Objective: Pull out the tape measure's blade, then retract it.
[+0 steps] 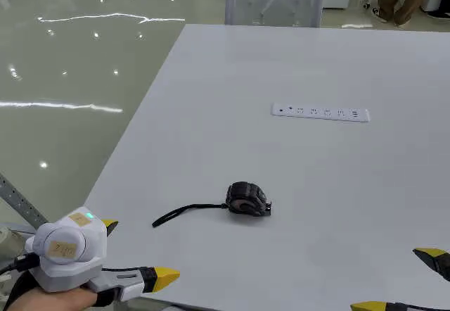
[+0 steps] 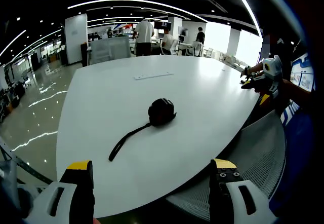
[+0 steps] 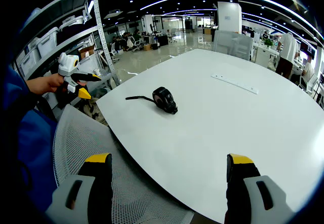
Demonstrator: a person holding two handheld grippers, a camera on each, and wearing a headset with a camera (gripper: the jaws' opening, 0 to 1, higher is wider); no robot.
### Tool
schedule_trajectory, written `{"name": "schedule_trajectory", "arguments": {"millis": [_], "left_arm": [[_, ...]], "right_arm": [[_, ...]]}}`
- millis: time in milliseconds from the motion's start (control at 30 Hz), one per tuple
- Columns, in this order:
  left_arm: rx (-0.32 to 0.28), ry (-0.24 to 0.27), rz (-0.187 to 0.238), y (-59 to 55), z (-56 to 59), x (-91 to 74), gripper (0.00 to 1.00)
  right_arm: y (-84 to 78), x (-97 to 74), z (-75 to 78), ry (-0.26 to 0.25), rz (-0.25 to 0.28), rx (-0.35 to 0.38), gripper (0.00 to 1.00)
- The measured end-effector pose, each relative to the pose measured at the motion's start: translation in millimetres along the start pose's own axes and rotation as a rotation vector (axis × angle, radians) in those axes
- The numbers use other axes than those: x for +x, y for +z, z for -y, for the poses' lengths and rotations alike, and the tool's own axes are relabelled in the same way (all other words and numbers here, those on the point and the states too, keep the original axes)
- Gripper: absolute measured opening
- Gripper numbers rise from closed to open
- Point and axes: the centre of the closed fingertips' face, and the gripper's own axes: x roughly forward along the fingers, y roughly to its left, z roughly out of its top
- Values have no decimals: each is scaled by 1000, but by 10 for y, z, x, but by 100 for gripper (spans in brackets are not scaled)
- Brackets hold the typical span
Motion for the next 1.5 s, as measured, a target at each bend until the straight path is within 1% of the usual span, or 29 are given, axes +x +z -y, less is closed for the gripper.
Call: {"name": "schedule_trajectory", "arguments": {"millis": [333,600,800,1000,1133,1267,1400,1433,1500], "left_arm": [[9,-12,-5,-5,-48,94,92],[11,-18,-9,32,-79,156,93],[22,-32,-14,64,-83,240,93],[31,-42,-17,113,-51,320,93],[47,-55,-19,130,-71,400,93],[62,-71,-24,146,-46,468,93],[90,-93,-34,151,-13,562,93],[94,-97,-34,167,7,578,93],[101,-102,-36,179,12,616,92]], "right_arm": [[8,53,80,2,-1,2,91],[4,129,118,11,-14,1,90],[17,192,149,16,-20,-3,90],[32,276,172,21,-27,-11,90],[33,337,191,30,-32,-20,90],[40,395,196,40,-40,-33,89],[49,466,236,44,-49,-47,88],[61,481,242,45,-50,-48,88],[71,515,256,48,-51,-51,88]]}}
